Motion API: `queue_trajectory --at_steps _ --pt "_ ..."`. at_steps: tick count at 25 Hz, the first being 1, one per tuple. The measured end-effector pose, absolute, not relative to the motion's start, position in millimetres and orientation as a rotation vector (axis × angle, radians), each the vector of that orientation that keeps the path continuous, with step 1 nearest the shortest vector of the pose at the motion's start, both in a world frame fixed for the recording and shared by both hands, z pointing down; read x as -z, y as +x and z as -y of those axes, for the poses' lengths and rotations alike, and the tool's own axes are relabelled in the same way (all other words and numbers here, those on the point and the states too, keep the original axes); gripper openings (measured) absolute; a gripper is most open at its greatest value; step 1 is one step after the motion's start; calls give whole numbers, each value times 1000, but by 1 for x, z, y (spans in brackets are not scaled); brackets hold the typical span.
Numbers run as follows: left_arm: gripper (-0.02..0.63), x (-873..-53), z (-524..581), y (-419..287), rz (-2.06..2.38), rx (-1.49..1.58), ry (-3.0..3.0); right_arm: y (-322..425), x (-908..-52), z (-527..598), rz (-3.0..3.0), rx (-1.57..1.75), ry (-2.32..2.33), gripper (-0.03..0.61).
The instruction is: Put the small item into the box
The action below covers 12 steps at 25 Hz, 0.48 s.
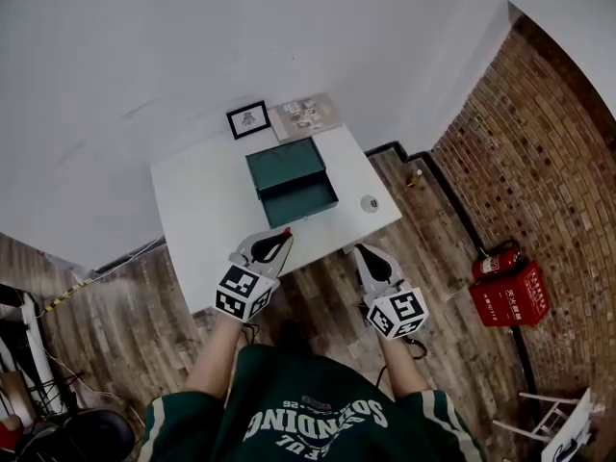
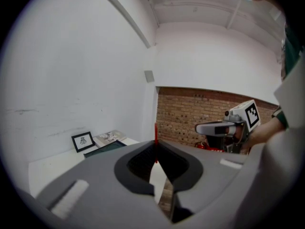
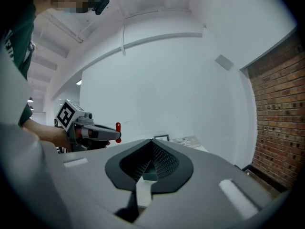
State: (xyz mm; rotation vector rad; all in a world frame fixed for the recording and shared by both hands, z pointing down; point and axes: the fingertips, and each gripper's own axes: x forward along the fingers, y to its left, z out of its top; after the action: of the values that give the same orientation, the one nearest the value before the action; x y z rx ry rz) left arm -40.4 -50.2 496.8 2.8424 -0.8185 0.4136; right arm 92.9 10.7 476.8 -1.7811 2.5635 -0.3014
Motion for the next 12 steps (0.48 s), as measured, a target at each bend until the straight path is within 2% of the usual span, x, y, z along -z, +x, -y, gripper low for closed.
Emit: queue_trajectory --at_steps 12 --pt "63 -512 120 -52 786 -427 2817 75 -485 62 -2571 332 -1784 2"
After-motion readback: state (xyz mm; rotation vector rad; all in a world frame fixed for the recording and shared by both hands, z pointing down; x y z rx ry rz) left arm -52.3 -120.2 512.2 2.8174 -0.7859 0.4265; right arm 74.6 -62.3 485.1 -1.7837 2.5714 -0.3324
